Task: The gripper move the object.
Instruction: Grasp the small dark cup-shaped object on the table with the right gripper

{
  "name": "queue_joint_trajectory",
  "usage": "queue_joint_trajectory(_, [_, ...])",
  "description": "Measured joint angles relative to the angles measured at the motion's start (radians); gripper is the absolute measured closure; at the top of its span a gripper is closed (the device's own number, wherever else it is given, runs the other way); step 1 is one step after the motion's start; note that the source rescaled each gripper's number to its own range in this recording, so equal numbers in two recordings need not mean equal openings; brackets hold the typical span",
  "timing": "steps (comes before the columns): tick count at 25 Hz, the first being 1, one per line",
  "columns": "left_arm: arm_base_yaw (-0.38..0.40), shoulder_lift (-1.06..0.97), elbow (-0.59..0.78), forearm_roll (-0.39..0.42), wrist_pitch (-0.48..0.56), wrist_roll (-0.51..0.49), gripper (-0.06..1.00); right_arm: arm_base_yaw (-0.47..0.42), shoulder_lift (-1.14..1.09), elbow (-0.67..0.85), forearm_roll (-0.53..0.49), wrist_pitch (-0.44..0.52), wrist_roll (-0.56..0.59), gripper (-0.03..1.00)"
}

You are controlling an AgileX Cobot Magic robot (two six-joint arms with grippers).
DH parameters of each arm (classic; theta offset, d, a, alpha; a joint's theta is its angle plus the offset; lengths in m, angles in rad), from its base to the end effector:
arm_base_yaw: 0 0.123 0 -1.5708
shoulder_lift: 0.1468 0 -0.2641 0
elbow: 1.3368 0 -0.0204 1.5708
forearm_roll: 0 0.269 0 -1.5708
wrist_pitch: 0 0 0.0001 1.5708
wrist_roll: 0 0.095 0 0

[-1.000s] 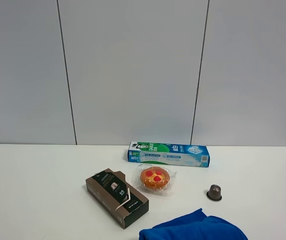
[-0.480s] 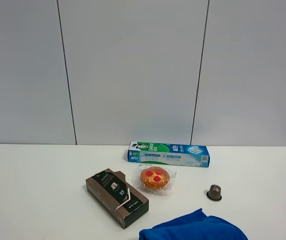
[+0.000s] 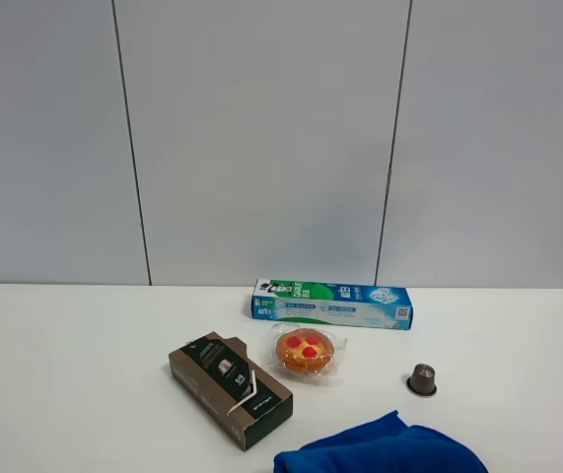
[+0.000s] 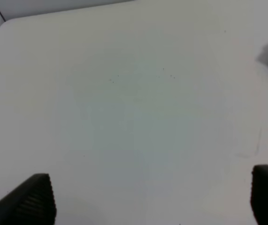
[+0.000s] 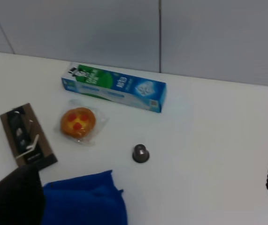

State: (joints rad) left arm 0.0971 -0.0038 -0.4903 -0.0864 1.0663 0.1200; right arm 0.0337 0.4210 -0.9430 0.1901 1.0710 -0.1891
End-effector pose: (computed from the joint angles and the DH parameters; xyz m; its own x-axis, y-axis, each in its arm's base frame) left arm 0.0366 -0.0037 0.2813 -0.4636 0.0331 -0.8854 0.0061 0.9994 0.0341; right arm 0.0699 0.0181 0.3945 -0.4187 -0.1098 -0.9015 -0.2238 0.9745 -0.0148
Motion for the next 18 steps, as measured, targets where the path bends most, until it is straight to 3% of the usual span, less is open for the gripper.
queue_joint_trajectory(6, [0.000, 0.000, 0.000, 0.000, 0.000, 0.000, -0.06, 0.000, 0.319, -0.128, 0.153, 0.067, -0.063, -0.03])
queue_joint_trajectory(13, [0.000, 0.000, 0.000, 0.000, 0.000, 0.000, -0.06, 0.014, 0.555, -0.135, 0.121, 0.074, -0.113, -0.03])
queue_joint_trajectory(18, [0.000, 0.000, 0.000, 0.000, 0.000, 0.000, -0.06, 0.158, 0.657, -0.135, 0.011, 0.072, -0.092, -0.03])
